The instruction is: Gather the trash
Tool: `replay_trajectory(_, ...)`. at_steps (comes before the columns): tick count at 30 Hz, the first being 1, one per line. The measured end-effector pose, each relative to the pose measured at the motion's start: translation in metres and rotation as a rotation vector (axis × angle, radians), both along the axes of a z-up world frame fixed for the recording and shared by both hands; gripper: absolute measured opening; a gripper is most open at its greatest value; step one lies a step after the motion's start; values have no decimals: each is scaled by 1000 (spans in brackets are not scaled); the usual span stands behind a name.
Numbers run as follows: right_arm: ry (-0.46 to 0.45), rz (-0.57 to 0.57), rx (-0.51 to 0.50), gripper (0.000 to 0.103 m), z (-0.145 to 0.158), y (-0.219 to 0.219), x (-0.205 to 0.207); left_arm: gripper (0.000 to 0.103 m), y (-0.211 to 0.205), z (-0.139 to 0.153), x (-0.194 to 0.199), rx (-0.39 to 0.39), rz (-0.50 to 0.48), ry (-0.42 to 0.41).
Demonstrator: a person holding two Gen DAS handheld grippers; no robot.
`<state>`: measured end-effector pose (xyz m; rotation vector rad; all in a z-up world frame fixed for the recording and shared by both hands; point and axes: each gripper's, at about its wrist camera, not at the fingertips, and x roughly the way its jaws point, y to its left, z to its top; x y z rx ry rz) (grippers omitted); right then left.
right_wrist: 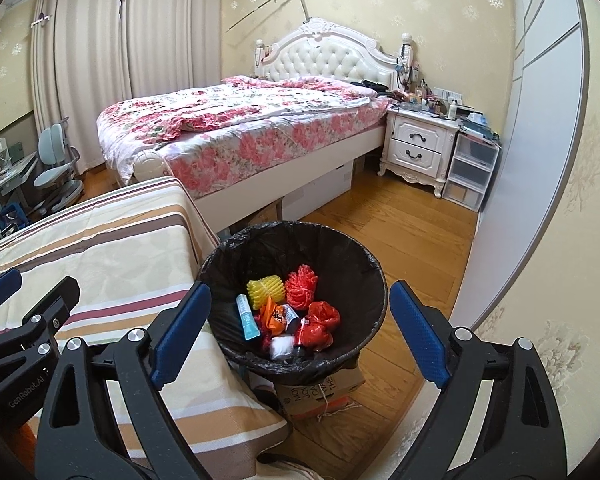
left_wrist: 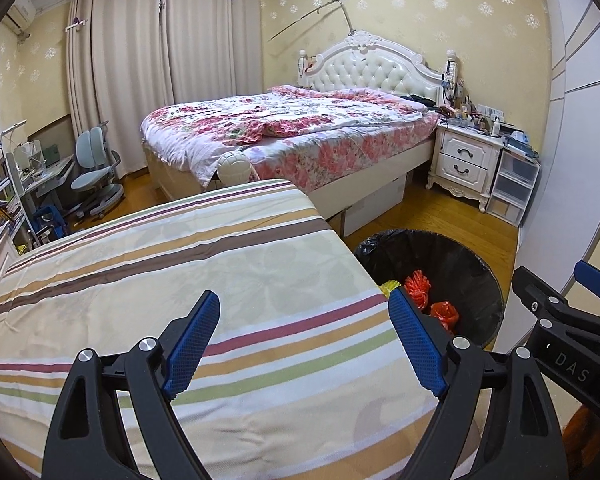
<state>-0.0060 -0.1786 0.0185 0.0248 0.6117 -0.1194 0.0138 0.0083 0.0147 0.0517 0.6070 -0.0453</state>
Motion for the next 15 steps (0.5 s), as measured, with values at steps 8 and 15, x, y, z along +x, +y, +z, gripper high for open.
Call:
replay_trajectory(8,-4,22,-6,89,1,7,-10,84,4,1,-8,-1,8,-13)
replay_trajectory(15,-5,22,-6,89,0,7,-11,84,4,1,-11,0,9,-18)
